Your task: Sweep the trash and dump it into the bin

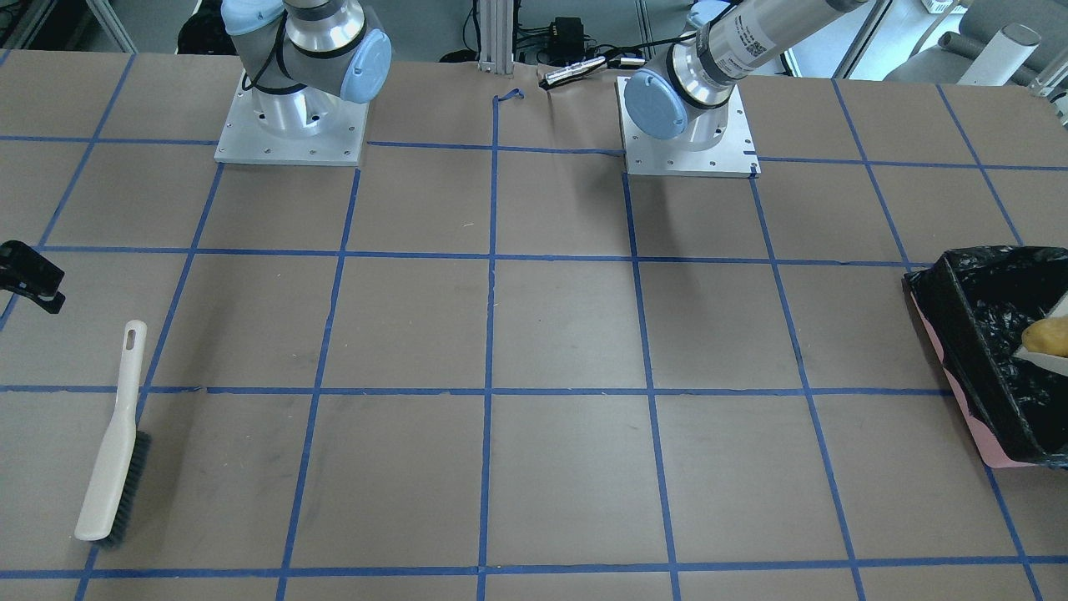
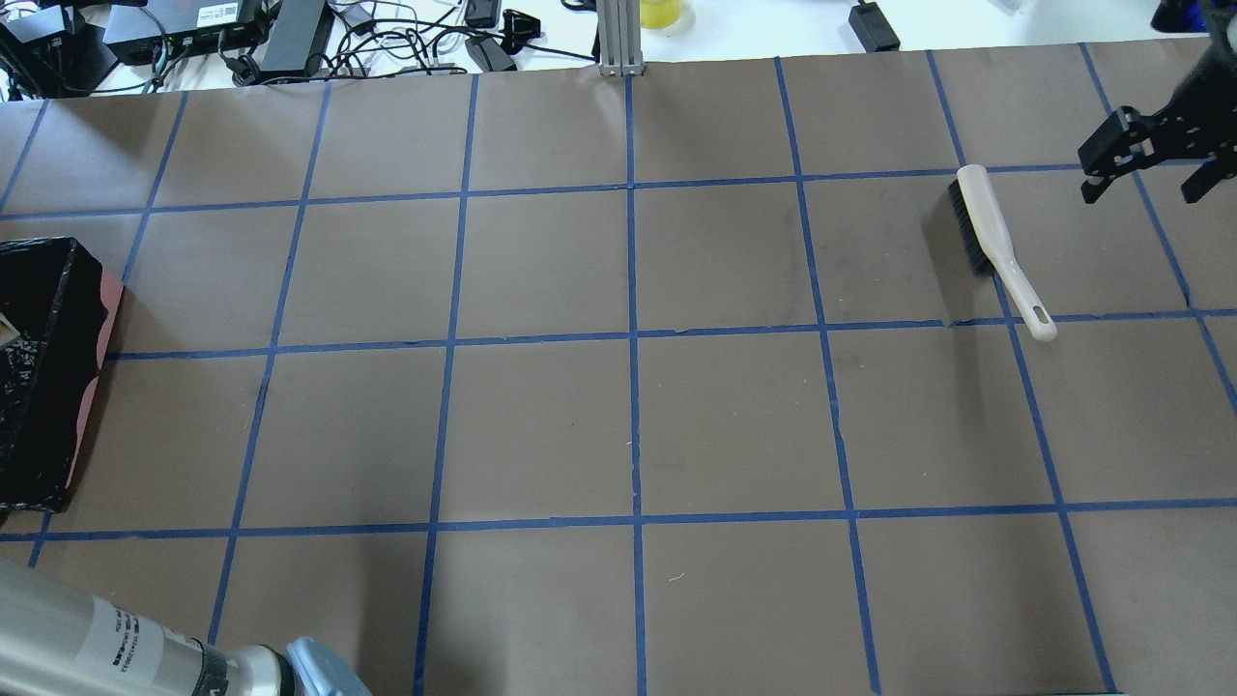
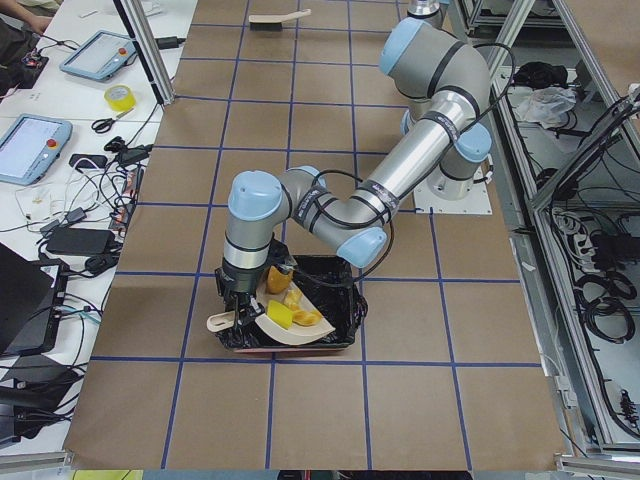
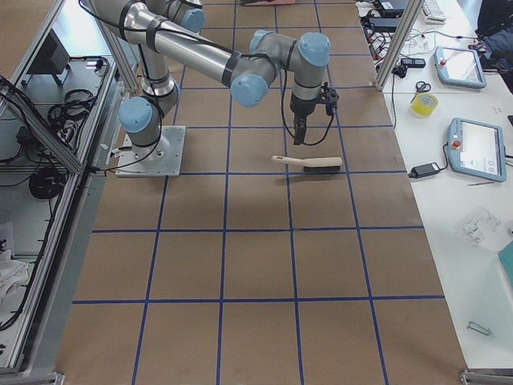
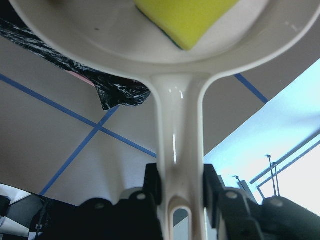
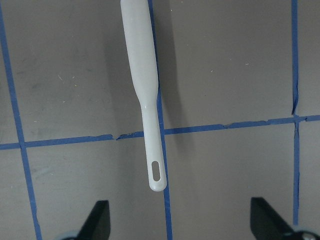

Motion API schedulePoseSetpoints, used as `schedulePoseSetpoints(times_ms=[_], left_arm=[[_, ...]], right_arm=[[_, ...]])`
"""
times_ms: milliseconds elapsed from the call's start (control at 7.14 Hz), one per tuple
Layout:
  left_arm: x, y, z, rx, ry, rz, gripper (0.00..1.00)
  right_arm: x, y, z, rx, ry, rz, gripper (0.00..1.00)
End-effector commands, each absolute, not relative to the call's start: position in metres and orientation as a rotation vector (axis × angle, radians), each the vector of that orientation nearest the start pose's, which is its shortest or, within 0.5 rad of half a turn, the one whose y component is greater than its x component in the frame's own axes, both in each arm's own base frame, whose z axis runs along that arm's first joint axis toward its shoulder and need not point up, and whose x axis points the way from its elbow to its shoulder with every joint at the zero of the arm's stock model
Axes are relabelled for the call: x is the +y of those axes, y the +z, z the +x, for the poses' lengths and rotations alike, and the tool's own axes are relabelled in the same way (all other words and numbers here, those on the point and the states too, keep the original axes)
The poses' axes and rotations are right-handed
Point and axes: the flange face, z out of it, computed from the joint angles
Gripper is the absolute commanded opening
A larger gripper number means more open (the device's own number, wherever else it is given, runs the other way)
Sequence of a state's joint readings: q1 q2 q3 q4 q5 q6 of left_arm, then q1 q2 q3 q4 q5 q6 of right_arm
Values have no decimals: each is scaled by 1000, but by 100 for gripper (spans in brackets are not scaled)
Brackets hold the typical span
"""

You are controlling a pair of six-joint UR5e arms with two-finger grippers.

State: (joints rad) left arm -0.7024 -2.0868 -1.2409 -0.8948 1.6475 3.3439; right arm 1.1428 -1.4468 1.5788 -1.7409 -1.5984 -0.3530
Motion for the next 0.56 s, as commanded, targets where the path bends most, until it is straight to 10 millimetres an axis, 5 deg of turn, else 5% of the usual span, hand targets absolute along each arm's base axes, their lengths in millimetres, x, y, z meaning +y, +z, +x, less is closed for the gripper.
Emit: schedulePoseSetpoints(times_ms=[0, 140, 420], left_arm=[[-554, 423, 460, -1157, -610, -3309, 0], [-552, 429, 455, -1144, -620, -3317, 0], [-544, 432, 445, -1096, -661, -3340, 0]], right_arm=[[-532, 491, -98, 3191, -118, 124, 100], [-533, 513, -92, 3181, -129, 179, 100], [-543, 524, -26, 3148, -134, 273, 100]])
